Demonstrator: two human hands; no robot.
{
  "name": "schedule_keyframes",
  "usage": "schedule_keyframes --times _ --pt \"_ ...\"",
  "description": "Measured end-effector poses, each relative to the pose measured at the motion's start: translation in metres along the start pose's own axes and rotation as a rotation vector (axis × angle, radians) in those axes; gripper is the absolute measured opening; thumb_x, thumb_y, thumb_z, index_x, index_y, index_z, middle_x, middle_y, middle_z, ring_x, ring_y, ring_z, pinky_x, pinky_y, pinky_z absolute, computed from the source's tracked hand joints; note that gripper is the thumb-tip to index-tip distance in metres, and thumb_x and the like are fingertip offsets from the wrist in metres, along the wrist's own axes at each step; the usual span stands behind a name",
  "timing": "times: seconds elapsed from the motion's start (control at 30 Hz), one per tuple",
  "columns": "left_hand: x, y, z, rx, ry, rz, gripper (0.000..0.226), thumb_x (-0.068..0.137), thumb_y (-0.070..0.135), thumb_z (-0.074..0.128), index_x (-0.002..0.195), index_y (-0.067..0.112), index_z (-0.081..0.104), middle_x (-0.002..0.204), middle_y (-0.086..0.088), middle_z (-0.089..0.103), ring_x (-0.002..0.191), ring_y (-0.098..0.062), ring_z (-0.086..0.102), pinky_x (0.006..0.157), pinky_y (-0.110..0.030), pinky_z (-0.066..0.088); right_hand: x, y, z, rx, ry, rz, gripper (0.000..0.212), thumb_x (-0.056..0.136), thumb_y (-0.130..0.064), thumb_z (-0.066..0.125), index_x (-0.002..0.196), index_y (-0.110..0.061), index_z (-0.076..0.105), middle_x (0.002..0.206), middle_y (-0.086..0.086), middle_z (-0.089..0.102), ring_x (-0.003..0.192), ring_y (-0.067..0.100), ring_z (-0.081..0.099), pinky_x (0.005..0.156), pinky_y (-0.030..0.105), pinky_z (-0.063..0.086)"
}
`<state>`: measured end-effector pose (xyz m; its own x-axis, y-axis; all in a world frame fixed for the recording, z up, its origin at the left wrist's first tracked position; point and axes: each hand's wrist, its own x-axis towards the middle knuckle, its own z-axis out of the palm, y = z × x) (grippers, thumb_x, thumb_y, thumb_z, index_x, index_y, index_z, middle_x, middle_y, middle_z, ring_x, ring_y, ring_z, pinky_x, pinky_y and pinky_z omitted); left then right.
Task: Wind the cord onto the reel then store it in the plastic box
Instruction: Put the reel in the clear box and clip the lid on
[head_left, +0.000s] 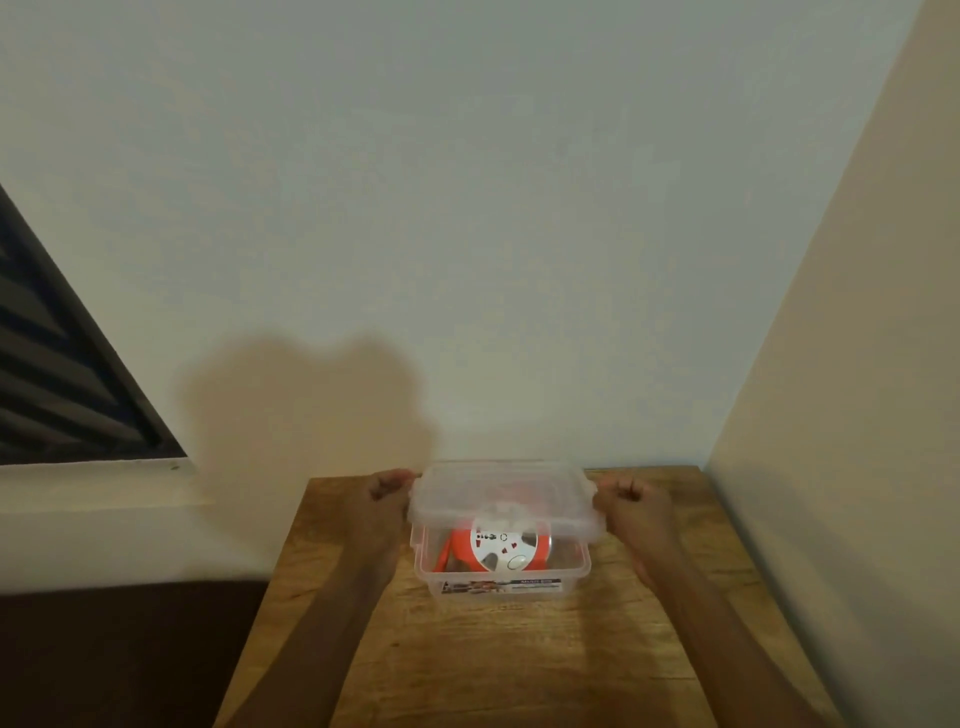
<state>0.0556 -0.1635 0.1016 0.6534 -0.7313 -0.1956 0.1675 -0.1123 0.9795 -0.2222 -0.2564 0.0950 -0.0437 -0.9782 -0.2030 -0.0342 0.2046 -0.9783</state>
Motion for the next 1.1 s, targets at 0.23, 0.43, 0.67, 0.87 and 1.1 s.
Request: schedule_keyframes --times 0.23,0.43,0.67,0.87,1.1 --pt "0.002 -0.037 0.007 0.347 -0.014 0.042 0.041 0.094 -0.014 0.055 0.114 0.016 0.073 0.132 -0.012 0.069 0.123 -0.033 0.063 0.093 -0.05 0.061 0.003 0.037 0.006 -0.263 -0.036 -0.051 0.037 0.074 0.004 0.072 0.105 -0.016 0.067 0.106 -0.001 0.069 0.091 0.011 0.066 0.063 0.024 0.057" --pt "-0.003 -0.045 0.001 0.379 -0.07 0.084 0.047 0.086 -0.011 0.066 0.124 0.016 0.074 0.109 0.0 0.076 0.092 -0.019 0.074 0.062 -0.029 0.063 -0.004 0.048 0.007 -0.371 -0.09 -0.069 0.043 0.077 -0.004 0.076 0.115 -0.019 0.063 0.104 -0.006 0.063 0.081 0.009 0.067 0.052 0.018 0.053" --pt "-0.01 -0.053 -0.012 0.389 -0.086 -0.018 0.035 0.088 -0.002 0.073 0.117 0.017 0.072 0.105 -0.001 0.074 0.092 -0.019 0.072 0.062 -0.027 0.06 -0.02 0.055 0.001 -0.466 -0.03 -0.079 0.038 0.075 -0.013 0.08 0.106 -0.024 0.061 0.105 -0.005 0.065 0.08 0.008 0.065 0.055 0.019 0.055" --pt "-0.017 -0.065 -0.007 0.405 0.004 -0.11 0.039 0.094 0.015 0.072 0.132 0.015 0.063 0.121 -0.004 0.067 0.096 -0.019 0.066 0.062 -0.025 0.055 -0.021 0.061 0.0 -0.59 -0.032 -0.042 0.059 0.073 -0.034 0.081 0.119 -0.026 0.045 0.116 0.0 0.057 0.092 0.014 0.06 0.064 0.026 0.056" --pt "-0.034 -0.086 0.014 0.593 0.052 0.003 0.038 0.104 0.041 0.057 0.126 0.011 0.065 0.117 -0.009 0.073 0.098 -0.026 0.073 0.084 -0.044 0.065 -0.018 0.066 0.021 -0.781 -0.003 -0.128 0.076 0.086 -0.066 0.05 0.142 -0.018 0.035 0.136 0.007 0.051 0.111 0.025 0.059 0.086 0.043 0.056"
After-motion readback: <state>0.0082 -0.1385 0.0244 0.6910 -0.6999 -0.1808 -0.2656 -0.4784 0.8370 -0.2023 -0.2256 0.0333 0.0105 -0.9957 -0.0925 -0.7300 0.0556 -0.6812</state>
